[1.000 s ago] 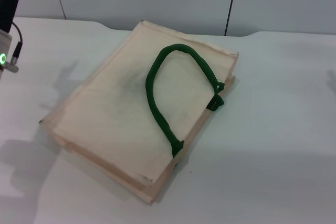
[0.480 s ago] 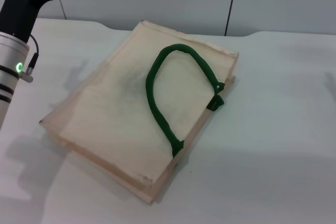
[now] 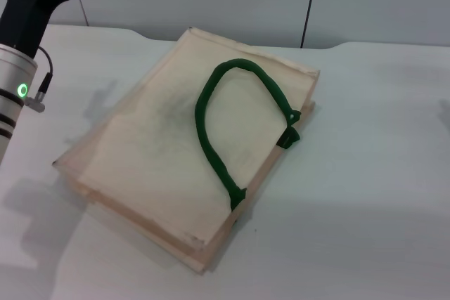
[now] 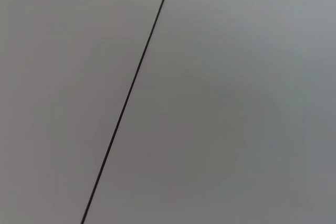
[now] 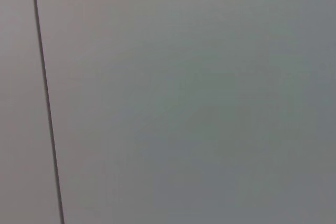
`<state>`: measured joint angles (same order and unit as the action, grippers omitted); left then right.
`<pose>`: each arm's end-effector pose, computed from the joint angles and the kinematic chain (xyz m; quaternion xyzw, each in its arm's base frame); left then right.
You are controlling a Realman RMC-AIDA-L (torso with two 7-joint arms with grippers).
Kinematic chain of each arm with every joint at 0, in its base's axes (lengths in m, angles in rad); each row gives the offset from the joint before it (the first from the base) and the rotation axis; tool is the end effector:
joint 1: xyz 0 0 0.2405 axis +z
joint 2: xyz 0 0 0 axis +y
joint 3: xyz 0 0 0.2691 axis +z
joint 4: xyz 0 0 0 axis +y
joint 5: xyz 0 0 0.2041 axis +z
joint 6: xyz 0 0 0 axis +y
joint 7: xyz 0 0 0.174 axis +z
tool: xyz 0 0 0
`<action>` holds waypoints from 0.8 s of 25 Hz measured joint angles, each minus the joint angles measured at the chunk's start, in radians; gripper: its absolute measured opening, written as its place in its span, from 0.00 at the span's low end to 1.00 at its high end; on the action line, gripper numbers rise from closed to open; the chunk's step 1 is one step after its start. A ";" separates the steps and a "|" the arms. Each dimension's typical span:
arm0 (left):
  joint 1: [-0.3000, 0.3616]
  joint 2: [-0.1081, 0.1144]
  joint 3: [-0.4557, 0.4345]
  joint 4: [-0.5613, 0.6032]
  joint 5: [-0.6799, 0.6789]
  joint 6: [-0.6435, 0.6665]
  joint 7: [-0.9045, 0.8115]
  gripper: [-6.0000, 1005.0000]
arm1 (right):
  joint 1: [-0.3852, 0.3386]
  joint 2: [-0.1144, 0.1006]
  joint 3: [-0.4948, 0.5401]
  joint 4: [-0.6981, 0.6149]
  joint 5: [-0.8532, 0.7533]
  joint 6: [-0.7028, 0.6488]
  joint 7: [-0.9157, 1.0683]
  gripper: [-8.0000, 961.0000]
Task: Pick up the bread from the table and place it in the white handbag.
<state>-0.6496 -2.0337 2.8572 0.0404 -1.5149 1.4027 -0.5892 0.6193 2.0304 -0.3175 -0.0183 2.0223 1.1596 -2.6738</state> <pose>-0.2654 0.4148 0.0431 -0.6200 -0.2354 -0.5176 0.5406 0.3119 0.4184 0.0237 -0.6796 0.2592 0.3654 0.5809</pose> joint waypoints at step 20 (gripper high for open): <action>0.002 -0.004 0.001 0.012 0.002 0.013 0.084 0.75 | -0.013 0.001 0.014 0.000 0.003 0.017 0.002 0.92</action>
<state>-0.6474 -2.0377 2.8578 0.0522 -1.5124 1.4160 -0.5056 0.6058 2.0310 -0.3040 -0.0184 2.0249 1.1766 -2.6721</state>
